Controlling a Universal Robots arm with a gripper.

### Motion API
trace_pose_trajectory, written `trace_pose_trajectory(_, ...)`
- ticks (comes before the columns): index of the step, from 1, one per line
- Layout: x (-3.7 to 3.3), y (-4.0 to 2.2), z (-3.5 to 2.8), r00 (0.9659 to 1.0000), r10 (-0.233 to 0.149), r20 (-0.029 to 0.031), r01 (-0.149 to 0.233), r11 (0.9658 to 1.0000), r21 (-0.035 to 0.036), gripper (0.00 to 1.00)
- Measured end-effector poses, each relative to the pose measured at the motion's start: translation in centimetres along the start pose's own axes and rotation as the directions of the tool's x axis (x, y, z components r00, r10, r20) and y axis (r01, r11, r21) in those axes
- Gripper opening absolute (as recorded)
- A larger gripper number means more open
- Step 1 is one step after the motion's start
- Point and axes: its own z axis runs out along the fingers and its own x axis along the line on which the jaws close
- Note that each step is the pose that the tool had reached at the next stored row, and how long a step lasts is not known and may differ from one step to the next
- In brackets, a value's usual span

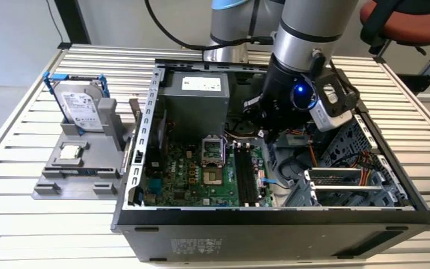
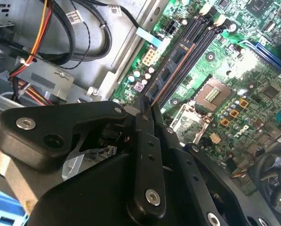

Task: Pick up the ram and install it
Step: 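Insert the ram into the slot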

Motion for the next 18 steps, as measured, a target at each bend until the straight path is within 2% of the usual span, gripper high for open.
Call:
trace_pose_trajectory(10, 0.21, -1.1, 1.71, 1.0, 0.0, 0.0, 0.0, 1.0, 0.0008, 0.0)
trace_pose_trajectory(18, 0.31, -1.75, 2.43, 1.0, -0.005, -0.0015, 0.005, 1.0, 0.0012, 0.0)
